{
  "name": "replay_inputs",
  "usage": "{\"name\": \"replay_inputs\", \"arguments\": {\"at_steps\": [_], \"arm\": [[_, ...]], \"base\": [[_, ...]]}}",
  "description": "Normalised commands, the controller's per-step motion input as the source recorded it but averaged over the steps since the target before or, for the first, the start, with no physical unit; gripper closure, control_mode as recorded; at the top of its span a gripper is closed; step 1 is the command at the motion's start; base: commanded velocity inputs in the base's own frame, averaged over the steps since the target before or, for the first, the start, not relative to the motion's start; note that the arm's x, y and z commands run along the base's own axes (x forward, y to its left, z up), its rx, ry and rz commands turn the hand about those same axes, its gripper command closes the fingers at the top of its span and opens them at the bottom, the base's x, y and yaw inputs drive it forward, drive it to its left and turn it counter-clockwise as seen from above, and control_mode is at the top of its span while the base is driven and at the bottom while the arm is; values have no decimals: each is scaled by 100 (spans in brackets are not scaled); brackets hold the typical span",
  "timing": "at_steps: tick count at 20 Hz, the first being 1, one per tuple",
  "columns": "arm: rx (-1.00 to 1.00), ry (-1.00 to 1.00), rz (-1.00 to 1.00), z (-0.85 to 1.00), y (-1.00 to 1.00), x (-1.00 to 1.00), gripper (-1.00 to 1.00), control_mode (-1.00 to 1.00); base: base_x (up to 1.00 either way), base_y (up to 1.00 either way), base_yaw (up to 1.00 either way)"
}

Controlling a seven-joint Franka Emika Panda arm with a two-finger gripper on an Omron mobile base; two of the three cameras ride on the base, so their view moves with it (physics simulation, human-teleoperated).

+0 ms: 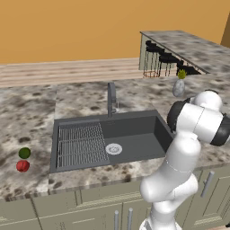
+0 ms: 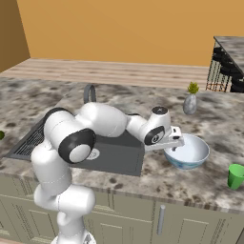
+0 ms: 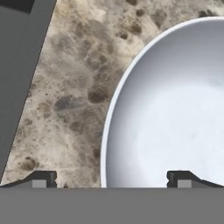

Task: Remove the bell pepper and lime from the sink. Then move the bowl and cup from the counter to the sink for washing.

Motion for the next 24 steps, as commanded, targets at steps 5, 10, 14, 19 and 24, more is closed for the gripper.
{"name": "replay_inputs", "arguments": {"at_steps": [5, 10, 14, 19, 24], "arm": [[0, 0, 0, -11, -13, 22, -100, -100], [0, 0, 0, -4, -12, 10, -100, -100], [0, 0, 0, -6, 0, 0, 100, -100], [0, 0, 0, -11, 0, -4, 100, -100], [0, -8, 5, -2, 7, -9, 100, -100]], "base": [[0, 0, 0], [0, 0, 0], [0, 0, 0], [0, 0, 0], [0, 0, 0]]}}
